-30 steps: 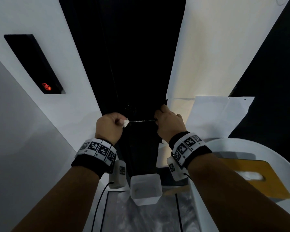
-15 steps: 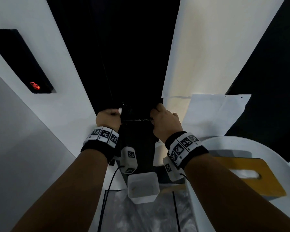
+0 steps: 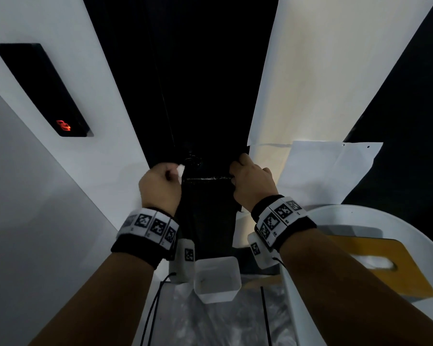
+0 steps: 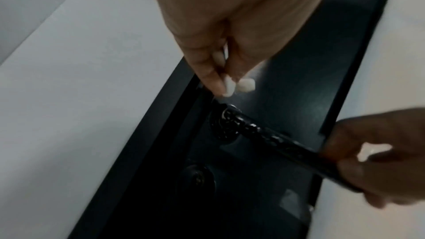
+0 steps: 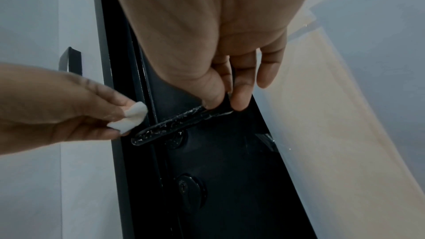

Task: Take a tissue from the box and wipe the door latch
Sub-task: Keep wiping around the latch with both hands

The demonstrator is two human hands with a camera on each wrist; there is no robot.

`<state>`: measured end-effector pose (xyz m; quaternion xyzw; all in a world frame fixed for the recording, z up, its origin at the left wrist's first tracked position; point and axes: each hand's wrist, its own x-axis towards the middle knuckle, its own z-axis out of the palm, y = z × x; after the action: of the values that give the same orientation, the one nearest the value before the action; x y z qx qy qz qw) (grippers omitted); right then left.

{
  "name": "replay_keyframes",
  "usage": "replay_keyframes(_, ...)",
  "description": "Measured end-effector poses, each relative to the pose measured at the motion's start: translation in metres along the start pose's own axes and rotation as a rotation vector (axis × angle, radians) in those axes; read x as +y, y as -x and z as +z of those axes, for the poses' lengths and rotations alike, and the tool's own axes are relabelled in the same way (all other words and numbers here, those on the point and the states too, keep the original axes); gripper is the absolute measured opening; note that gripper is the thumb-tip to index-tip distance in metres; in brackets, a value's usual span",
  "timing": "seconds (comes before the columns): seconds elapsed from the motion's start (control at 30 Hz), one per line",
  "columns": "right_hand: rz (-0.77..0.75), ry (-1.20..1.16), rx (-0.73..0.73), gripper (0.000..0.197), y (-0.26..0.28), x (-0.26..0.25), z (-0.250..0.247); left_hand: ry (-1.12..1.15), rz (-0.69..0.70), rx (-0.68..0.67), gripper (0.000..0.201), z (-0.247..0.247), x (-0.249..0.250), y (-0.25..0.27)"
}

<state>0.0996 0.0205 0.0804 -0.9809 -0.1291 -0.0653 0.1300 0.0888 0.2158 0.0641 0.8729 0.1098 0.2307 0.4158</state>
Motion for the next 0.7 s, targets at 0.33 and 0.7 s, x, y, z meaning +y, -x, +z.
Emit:
replay_keyframes(0.33,0.002,0.000,0.006,0.027,0.001,0.000,-0.001,-0.511,0.267,-0.343,0.019,0.010,0.032,-0.037)
replay_keyframes(0.7,0.005,-0.004,0.000,0.028,0.002,-0.001,-0.001,-0.193,0.279,-0.143,0.025,-0.005,0.008,0.010)
